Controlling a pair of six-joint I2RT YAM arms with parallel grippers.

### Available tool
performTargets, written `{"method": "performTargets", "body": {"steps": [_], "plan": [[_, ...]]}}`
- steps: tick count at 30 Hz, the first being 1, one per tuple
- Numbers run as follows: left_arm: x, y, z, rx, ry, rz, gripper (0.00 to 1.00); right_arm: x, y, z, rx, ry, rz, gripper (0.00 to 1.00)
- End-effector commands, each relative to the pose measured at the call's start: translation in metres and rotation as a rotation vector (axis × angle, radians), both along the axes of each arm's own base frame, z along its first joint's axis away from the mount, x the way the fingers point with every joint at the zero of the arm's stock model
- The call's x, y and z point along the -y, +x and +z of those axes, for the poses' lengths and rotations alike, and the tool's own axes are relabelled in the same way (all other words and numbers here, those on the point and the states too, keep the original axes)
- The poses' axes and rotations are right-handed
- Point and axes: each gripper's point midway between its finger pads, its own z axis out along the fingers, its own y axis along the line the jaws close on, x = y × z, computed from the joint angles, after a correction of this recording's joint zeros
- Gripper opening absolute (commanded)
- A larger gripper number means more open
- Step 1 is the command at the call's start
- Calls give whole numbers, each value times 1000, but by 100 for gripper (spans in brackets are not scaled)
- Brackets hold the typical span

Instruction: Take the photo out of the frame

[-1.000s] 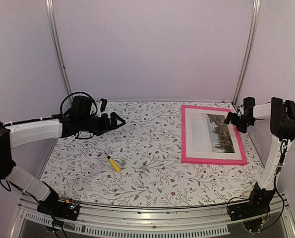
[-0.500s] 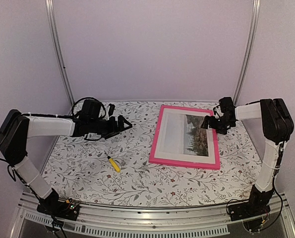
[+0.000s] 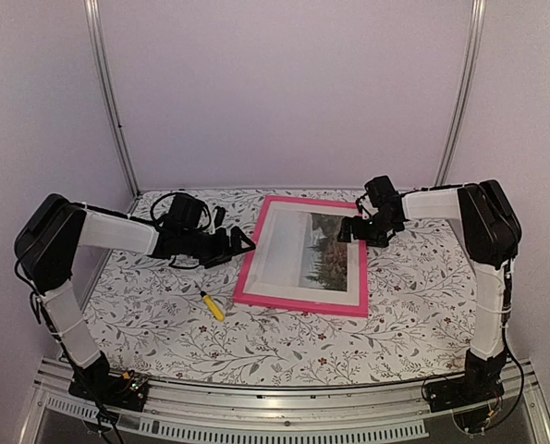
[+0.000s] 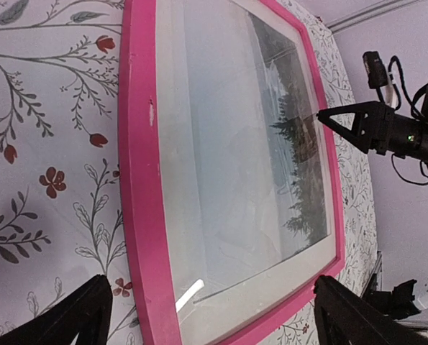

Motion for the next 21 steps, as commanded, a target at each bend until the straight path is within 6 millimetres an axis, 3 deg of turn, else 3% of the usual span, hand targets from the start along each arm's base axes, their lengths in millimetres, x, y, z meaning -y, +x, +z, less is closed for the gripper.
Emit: {"method": "performTargets", "body": {"steps": [1, 10, 21], "plan": [[9, 0, -15, -8, 15, -12, 99, -15, 8, -7, -8, -2, 27, 99], [27, -19, -36, -51, 28, -51, 99, -15, 16, -13, -14, -39, 39, 99], [45, -36, -28, -48, 6, -82, 99, 9, -17, -14, -41, -109, 14, 97]]}}
